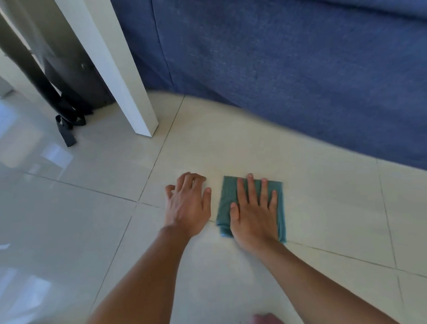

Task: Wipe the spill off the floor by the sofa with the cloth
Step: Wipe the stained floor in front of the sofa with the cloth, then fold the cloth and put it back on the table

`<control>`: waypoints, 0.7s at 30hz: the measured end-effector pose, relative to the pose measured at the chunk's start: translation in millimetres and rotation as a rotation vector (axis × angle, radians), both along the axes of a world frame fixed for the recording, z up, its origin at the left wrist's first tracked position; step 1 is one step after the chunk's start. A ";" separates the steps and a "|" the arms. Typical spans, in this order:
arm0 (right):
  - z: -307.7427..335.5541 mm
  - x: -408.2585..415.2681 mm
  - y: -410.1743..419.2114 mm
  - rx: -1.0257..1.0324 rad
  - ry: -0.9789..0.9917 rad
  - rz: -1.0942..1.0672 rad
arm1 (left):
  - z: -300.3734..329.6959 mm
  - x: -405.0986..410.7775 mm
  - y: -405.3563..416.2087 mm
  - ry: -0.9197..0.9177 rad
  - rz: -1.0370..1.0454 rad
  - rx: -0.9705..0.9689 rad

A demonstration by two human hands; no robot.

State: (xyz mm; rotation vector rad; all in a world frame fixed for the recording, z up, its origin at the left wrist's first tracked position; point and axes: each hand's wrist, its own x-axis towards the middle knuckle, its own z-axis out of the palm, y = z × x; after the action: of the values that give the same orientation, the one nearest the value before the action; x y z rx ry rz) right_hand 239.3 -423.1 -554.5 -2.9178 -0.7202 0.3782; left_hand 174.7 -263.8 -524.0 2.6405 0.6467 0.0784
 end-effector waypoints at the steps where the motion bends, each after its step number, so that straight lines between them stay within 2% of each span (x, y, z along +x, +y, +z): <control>1: 1.2 -8.4 4.9 0.100 0.027 0.058 | 1.3 3.0 -3.1 0.018 -0.016 -0.003; 2: 5.8 -10.8 5.5 0.253 0.068 0.050 | 1.8 4.5 -5.1 0.043 -0.025 -0.008; 4: 16.0 -1.2 -5.0 0.549 0.101 -0.105 | -0.8 4.8 -6.7 0.095 -0.037 -0.013; 5: 18.7 8.4 -13.8 0.609 0.058 -0.195 | -3.0 4.8 -7.9 0.112 -0.044 -0.005; 7: 22.7 30.7 -31.9 0.516 -0.013 -0.314 | -6.2 8.3 -10.3 0.119 -0.038 0.003; 9: 23.7 43.7 -44.2 0.351 0.054 -0.389 | -7.0 14.8 -14.6 0.105 -0.005 -0.034; 10: 23.0 44.8 -47.2 0.336 0.094 -0.406 | -6.9 18.1 -17.7 0.087 0.013 -0.058; 14: 20.9 32.6 -49.6 0.472 0.104 -0.367 | -2.6 25.9 -26.0 0.017 0.054 -0.165; 18: 27.2 34.8 -50.6 0.641 0.113 -0.375 | 6.5 28.3 -26.6 -0.156 0.072 -0.545; 21: 37.4 41.6 -49.3 0.803 0.239 -0.432 | 15.2 31.8 -25.6 -0.217 0.096 -0.697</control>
State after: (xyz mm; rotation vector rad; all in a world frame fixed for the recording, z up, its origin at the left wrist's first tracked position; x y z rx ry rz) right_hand 280.9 -472.4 -517.1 -2.1275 -0.1295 0.2893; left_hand 206.4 -289.4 -508.7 1.9013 0.5914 0.1367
